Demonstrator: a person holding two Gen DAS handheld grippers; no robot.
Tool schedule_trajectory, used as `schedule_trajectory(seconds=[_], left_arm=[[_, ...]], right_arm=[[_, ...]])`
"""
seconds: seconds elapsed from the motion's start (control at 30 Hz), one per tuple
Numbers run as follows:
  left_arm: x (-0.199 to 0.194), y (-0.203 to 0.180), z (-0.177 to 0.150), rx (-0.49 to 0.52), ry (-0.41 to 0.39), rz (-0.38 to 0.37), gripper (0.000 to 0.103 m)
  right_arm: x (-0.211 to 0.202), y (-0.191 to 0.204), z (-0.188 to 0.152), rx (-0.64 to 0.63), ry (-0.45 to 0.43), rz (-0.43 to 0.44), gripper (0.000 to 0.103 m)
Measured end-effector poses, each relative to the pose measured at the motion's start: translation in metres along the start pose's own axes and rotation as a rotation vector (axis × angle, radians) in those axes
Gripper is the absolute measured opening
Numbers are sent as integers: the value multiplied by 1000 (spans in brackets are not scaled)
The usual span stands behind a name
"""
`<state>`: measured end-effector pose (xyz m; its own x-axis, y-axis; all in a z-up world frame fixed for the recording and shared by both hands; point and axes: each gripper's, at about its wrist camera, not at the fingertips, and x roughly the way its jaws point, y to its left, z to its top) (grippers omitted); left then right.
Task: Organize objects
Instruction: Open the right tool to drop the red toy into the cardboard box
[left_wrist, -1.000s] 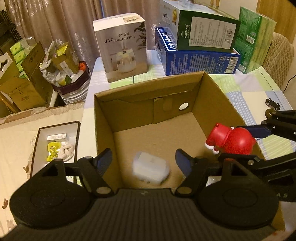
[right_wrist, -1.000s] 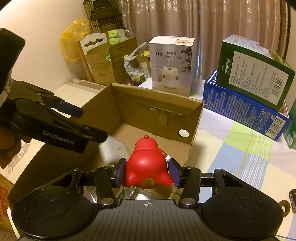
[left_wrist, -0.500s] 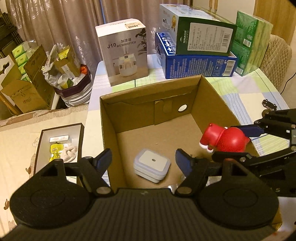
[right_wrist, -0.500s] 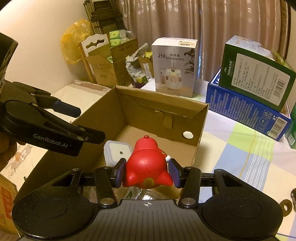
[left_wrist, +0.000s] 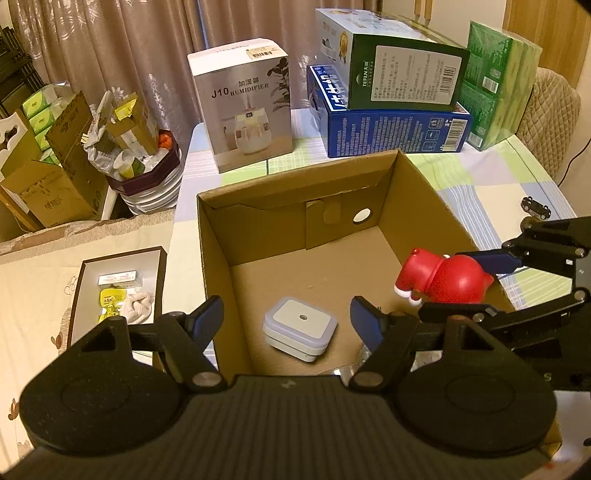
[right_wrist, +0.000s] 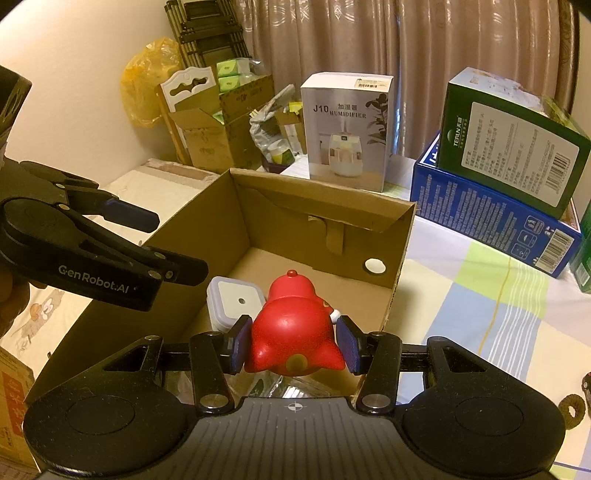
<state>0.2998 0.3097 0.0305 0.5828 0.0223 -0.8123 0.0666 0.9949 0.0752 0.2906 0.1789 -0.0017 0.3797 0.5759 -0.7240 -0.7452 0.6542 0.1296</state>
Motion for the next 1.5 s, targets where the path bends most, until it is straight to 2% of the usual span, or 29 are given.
schedule_trajectory(seconds=[0.23, 0.3, 0.4, 0.47, 0.83, 1.03, 1.5], left_arm=[[0, 1, 0, -2, 0, -2, 72], [0, 1, 0, 0, -1, 2, 72], [-1, 1, -1, -6, -2, -1, 72], [-1, 2, -1, -5, -2, -1, 72], [-13, -5, -5, -4, -9, -4, 72], [-28, -11, -9, -7, -16, 0, 73], [-81, -33, -36, -47, -45, -6, 81]], right_arm=[[0, -1, 1, 17, -11, 12, 47], [-1, -2, 2, 23, -39, 22, 47], [-4, -8, 4, 59, -62, 16, 54], [-6, -11, 5, 64, -67, 25, 54], [-24, -18, 3, 74, -80, -1, 56], [-43, -14, 0, 77, -84, -6, 57], [-99, 5, -16, 91, -79, -4, 59]])
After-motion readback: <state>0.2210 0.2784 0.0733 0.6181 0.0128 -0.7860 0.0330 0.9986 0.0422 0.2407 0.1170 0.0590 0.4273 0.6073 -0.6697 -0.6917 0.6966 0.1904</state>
